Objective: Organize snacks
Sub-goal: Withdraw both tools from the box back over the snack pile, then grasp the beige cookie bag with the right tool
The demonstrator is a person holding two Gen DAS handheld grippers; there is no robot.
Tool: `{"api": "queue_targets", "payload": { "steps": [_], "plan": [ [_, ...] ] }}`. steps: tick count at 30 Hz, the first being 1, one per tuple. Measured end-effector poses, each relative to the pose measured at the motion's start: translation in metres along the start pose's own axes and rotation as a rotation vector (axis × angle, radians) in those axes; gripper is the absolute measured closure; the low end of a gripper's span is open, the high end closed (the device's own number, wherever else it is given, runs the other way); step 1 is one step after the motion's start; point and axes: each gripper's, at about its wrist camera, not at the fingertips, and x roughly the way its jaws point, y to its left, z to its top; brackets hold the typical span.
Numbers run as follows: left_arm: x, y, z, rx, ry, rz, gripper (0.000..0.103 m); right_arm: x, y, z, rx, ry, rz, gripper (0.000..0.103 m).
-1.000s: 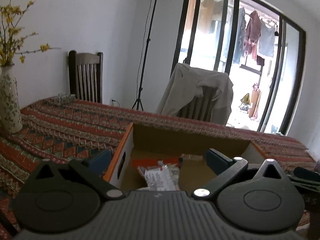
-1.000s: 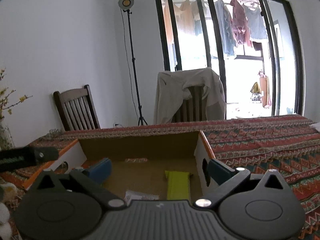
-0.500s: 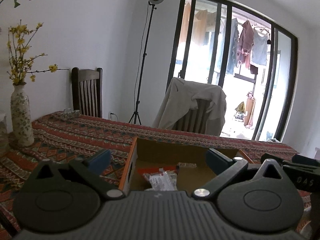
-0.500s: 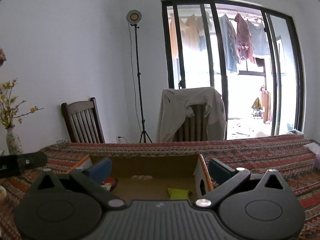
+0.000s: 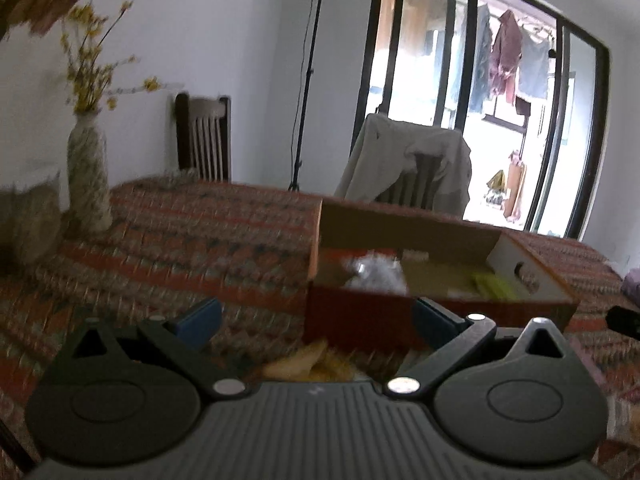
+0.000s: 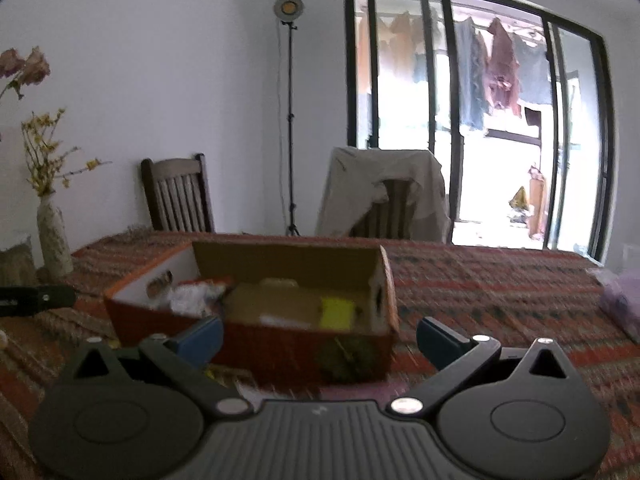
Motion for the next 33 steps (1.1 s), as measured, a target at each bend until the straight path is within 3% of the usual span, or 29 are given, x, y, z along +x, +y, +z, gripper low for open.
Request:
{"api": "queue_targets", "payload": {
  "steps": [11,26,33],
  "plan": [
    [0.003,0.014,-0.041,-0.002,0.070,0.010,0.000,-0.020,-0.033,-0.050,0.064,0.132,-0.017,0.000],
    [0.004,0.015,-0.047,-0.006,0.059,-0.014,0.000,-0.021,-0.060,-0.070,-0.080,0.316,-0.011,0.002],
    [0.004,0.017,-0.047,-0.019,0.062,-0.019,0.000,-0.004,-0.068,-0.070,-0.070,0.365,0.090,0.022]
  ]
}}
